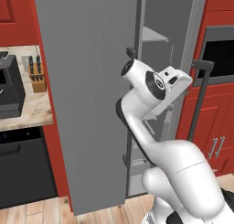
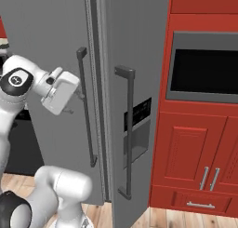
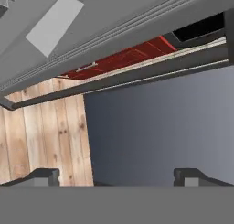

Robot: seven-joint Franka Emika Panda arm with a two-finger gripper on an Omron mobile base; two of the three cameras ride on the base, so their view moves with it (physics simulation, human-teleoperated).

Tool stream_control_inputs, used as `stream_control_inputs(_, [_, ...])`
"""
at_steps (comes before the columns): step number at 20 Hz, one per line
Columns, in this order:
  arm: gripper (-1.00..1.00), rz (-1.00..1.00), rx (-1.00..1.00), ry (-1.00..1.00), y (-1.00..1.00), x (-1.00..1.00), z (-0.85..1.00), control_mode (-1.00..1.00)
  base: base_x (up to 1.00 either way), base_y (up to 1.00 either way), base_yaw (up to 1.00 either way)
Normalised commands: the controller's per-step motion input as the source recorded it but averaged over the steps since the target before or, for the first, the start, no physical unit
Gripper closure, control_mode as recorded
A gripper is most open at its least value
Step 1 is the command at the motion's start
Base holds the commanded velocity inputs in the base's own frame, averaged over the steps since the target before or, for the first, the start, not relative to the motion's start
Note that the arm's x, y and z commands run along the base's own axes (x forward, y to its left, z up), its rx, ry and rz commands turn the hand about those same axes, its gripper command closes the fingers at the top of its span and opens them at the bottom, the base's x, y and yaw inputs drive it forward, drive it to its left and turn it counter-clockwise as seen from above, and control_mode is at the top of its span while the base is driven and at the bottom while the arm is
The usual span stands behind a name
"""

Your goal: Retrieve a lemon from the fridge and place it on the cutting board with the fish.

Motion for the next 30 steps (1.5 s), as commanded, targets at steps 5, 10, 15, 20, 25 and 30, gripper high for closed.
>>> stream_control_inputs(5, [-1.00,0.00,-0.09,0.11,0.02,0.35,-0.30,-1.00,0.00,0.00,0.00])
stream_control_inputs(10, [-1.00,0.00,-0.06,0.05,0.00,0.61,-0.15,-1.00,0.00,0.00,0.00])
stream_control_inputs(15, [-1.00,0.04,-0.01,0.00,0.00,0.49,-0.10,-1.00,0.00,0.00,0.00])
stream_control_inputs(20, [-1.00,0.05,0.00,0.00,-0.15,0.46,-0.15,-1.00,0.00,0.00,0.00])
stream_control_inputs(25, [-1.00,0.08,0.00,0.00,-0.27,0.39,-0.20,-1.00,0.00,0.00,0.00])
stream_control_inputs(30, [-1.00,0.11,0.00,0.00,-0.17,0.45,-0.25,-1.00,0.00,0.00,0.00])
